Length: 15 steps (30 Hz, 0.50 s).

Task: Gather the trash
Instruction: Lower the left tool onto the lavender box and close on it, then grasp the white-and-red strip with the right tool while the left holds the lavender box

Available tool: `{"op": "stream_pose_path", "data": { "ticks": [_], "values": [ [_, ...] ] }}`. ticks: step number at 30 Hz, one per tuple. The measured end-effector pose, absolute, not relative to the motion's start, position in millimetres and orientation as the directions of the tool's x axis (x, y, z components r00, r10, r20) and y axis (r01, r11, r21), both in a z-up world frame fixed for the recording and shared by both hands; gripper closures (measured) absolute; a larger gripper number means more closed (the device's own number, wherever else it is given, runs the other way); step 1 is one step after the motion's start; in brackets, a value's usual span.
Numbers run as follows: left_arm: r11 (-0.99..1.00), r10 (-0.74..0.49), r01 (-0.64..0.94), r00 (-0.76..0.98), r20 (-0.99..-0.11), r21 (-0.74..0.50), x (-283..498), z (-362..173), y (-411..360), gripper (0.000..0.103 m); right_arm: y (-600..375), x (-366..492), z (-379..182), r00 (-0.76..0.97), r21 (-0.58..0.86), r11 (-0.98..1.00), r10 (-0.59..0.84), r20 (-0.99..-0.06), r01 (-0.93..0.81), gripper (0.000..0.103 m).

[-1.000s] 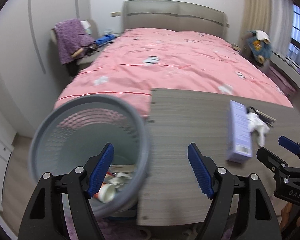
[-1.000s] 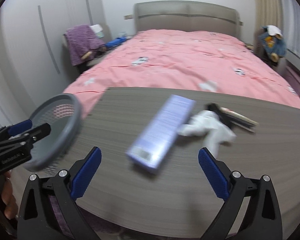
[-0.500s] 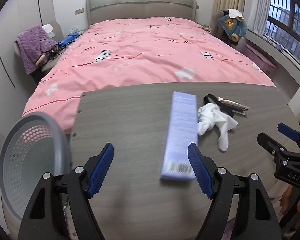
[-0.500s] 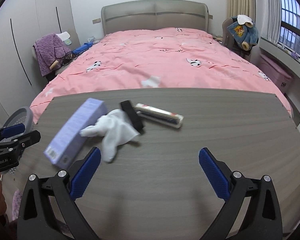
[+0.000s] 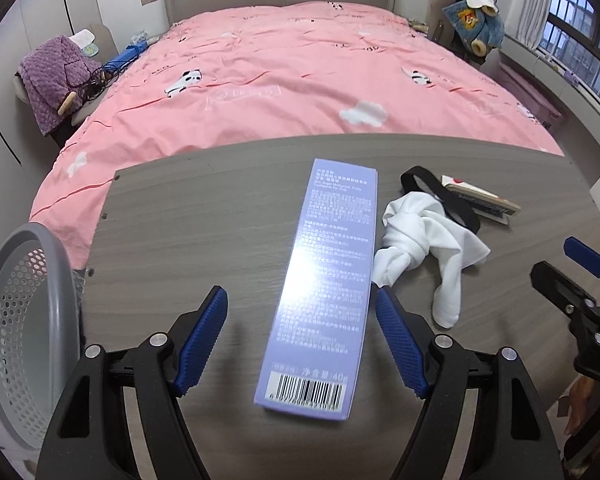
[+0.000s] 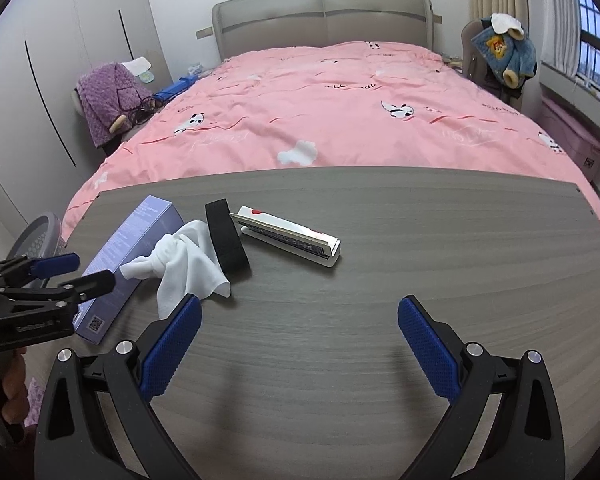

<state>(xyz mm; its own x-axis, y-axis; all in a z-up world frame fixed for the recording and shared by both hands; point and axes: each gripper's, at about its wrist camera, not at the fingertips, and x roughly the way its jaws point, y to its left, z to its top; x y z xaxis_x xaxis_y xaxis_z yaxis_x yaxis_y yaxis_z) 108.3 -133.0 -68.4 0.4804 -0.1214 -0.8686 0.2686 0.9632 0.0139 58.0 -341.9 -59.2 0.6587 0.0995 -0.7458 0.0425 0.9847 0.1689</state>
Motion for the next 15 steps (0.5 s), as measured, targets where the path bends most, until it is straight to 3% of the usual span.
{"op": "stream_pose_path", "data": {
  "ticks": [6,11,15],
  "values": [
    [0.959,-0.124,0.283,0.475,-0.871,0.018,113.1,-77.1,-139.0,0.030,-340.7,56.6,-59.3,0.663,0.188,0.981,0.106,-0.741,0.053,0.006],
    [0.955,-0.138,0.297,0.454,-0.880,0.003,116.3,-83.3,-139.7,0.055,-333.7,54.3,-55.6,0.673,0.195,0.979,0.110,-0.731,0.052,0.006],
    [0.954,-0.161,0.298,0.453,-0.877,-0.022,114.9,-82.9,-135.3,0.060,-324.4,55.9,-52.7,0.680,0.193,0.980,0.114,-0.724,0.042,0.006]
  ]
}}
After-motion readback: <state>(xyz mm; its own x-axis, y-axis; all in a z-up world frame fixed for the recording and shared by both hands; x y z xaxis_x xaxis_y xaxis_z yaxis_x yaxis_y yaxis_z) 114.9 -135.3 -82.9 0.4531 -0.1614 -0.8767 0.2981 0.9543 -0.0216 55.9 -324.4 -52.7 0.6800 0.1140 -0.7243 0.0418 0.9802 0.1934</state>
